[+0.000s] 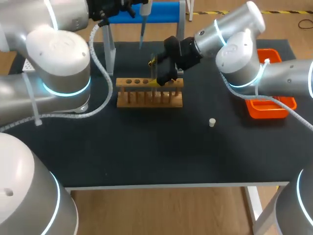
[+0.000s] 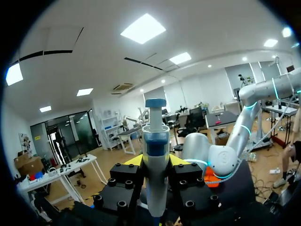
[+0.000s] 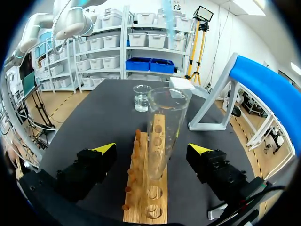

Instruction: Invert the test tube, pick up the pipette, mount the tip to pipette, aspirate from beaker and dispense into the tube, eject the tip, return the pipette, and cap with the stopper.

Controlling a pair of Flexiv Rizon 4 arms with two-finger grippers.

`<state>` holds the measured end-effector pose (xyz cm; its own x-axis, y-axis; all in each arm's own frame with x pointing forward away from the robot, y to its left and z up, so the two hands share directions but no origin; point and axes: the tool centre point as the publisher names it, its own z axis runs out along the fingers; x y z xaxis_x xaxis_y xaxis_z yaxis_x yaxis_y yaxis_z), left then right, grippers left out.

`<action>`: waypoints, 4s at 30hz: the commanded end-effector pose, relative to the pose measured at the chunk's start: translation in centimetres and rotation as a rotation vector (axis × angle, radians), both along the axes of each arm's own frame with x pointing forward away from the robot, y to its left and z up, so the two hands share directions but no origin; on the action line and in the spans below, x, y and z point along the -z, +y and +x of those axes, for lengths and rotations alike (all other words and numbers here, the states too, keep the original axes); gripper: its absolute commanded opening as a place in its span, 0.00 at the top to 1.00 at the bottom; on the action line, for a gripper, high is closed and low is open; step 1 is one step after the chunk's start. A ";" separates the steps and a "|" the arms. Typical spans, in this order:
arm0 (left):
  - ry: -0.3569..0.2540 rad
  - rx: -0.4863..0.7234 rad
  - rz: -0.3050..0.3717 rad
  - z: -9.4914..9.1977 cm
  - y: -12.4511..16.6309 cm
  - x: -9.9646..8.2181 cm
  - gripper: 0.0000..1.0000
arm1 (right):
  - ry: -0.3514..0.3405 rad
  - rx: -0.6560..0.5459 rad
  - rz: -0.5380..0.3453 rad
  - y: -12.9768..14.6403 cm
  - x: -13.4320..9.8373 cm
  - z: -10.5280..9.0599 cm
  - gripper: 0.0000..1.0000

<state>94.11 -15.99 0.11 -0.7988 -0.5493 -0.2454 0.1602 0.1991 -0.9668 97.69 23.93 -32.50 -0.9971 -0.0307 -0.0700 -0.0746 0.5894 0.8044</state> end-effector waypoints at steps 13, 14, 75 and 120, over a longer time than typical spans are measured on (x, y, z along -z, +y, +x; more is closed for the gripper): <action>0.050 -0.047 -0.027 -7.2 9.4 6.8 1.00 | 0.000 0.000 -0.002 -0.1 -0.1 0.0 0.00; 0.052 -0.044 -0.028 -7.6 9.5 7.2 1.00 | 0.000 0.000 -0.002 -0.1 -0.1 0.0 0.00; 0.143 0.371 -0.001 -13.0 -1.0 14.1 1.00 | 0.000 0.000 -0.002 -0.1 -0.1 0.0 0.00; 0.143 0.371 -0.001 -13.0 -1.0 14.1 1.00 | -0.090 -0.013 0.372 -8.4 -8.7 -13.6 0.00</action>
